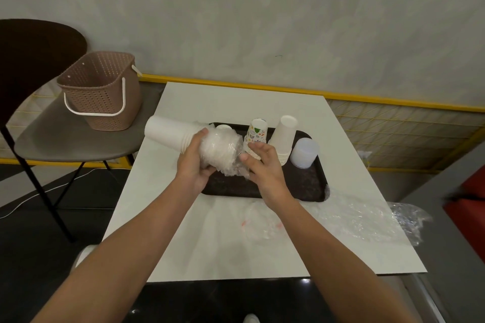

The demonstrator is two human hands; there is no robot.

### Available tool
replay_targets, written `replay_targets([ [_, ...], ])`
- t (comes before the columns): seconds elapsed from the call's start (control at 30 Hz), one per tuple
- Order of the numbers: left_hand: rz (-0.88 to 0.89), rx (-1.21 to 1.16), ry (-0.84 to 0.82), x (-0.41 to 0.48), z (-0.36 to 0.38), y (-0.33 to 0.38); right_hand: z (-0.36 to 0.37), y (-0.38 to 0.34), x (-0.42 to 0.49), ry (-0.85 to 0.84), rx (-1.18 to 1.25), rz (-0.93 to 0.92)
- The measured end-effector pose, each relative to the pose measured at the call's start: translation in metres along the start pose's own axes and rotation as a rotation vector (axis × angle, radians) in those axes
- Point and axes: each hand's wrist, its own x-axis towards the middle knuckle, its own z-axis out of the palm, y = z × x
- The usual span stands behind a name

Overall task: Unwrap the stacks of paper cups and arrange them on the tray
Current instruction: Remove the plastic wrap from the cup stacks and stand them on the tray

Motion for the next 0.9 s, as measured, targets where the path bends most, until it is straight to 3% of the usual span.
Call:
replay_targets([
  [0.1, 0.009, -0.031, 0.024, 0.001, -0.002, 0.002, 0.006, 0.01, -0.001, -0.033, -0.212, -0.072],
  [0.37, 0.037, -0.043, 0.028, 0.004, -0.011, 0.01, 0.006, 0.008, -0.002, 0.036, -0.302, -0.149],
  [0.43, 0.048, -0.069, 0.051, 0.005, -0.013, 0.011, 0.005, 0.007, -0.002, 0.08, -0.219, -0.146],
  [0.57, 0.058, -0.101, 0.084, 0.006, -0.016, 0.014, 0.001, 0.008, 0.0, 0.195, 0.196, -0.002],
  [0.7, 0.049, -0.083, 0.1, 0.005, -0.013, 0.013, -0.003, 0.009, 0.003, 0.294, 0.363, 0.124],
  [0.9, 0.034, -0.022, 0.038, 0.003, -0.011, 0.005, 0.008, 0.005, 0.006, 0.061, 0.259, 0.166],
])
